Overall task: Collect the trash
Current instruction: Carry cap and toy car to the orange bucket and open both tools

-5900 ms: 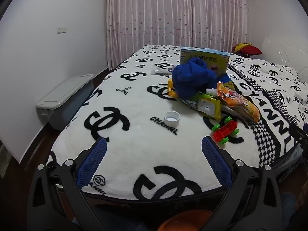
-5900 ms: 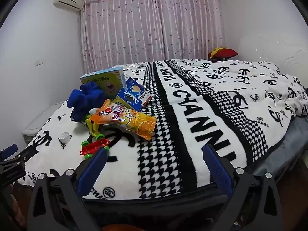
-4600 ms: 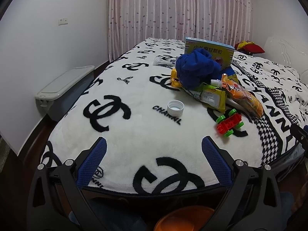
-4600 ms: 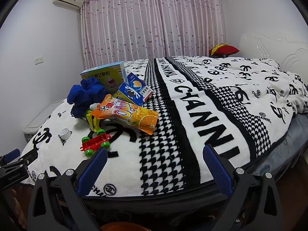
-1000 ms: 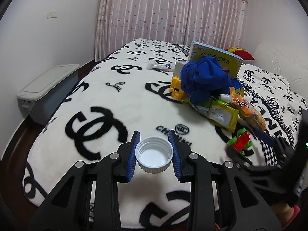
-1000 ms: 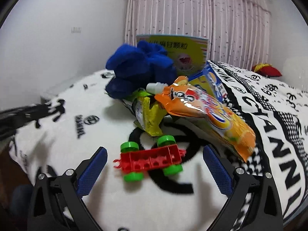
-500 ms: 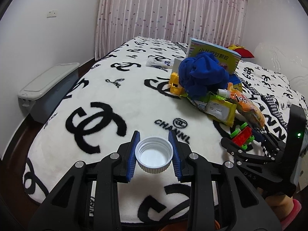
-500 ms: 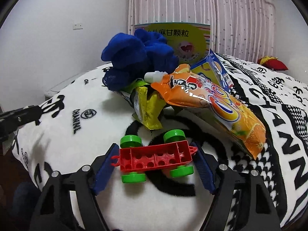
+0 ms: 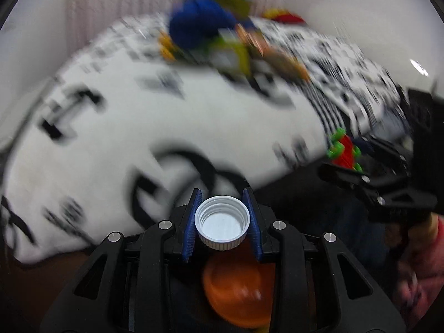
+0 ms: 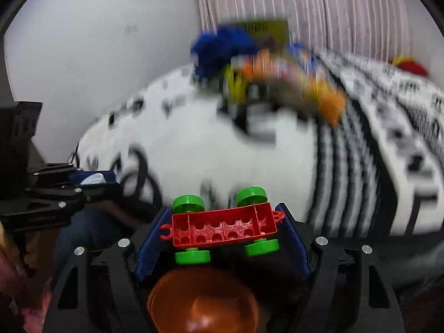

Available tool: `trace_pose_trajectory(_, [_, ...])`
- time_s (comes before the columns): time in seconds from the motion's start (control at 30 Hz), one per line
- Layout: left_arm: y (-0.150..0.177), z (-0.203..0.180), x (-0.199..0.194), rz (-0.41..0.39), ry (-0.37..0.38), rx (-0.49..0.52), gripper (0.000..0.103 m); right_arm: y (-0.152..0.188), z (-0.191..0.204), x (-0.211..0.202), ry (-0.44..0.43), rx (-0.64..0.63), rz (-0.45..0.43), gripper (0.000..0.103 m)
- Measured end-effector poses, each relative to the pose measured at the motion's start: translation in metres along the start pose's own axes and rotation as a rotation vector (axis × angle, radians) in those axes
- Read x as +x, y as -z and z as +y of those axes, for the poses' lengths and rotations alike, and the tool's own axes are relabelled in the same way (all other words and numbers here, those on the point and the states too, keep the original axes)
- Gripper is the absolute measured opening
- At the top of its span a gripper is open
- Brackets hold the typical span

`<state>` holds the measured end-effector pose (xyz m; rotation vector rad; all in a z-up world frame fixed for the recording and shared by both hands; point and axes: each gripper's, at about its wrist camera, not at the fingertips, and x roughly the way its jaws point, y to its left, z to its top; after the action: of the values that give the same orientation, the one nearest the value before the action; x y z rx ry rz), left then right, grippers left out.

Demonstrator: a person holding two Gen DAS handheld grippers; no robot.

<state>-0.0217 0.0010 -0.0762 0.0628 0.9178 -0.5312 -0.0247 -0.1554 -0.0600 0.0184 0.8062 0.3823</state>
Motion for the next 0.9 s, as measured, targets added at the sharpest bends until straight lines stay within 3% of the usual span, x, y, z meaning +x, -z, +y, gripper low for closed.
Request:
trace_pose_trajectory(0.2, [0.053,-0.027,0.068,0.264,0.061,0.016,0.031,0.065,-0.005,0.049,-0.011,0.067,0.269,0.075])
trace_pose_trajectory(0.33, [0.076,-0.035,0.103,0.398,0.034,0.014,0.031,0.092,-0.01,0.079,-0.003,0.134,0.412,0.075])
trace_pose_trajectory(0.43, [0.087,-0.034,0.121,0.469,0.011,-0.002,0.031,0.102,-0.009,0.091,0.004,0.144,0.464,0.075])
trace_pose_trajectory(0.53, [0.094,-0.032,0.131,0.506,-0.003,-0.022,0.031,0.105,-0.007,0.097,0.007,0.145,0.489,0.075])
trace_pose_trajectory(0.63, [0.094,-0.028,0.132,0.508,-0.028,-0.045,0.034,0.104,-0.009,0.098,0.003,0.163,0.49,0.089])
trace_pose_trajectory(0.7, [0.094,-0.027,0.131,0.495,-0.045,-0.062,0.06,0.1,-0.011,0.1,0.01,0.17,0.473,0.089])
trace_pose_trajectory(0.73, [0.091,-0.023,0.128,0.491,-0.051,-0.066,0.066,0.099,-0.013,0.1,0.009,0.177,0.47,0.091])
trace_pose_trajectory(0.9, [0.086,-0.02,0.122,0.481,-0.059,-0.067,0.069,0.106,-0.016,0.1,0.016,0.202,0.46,0.092])
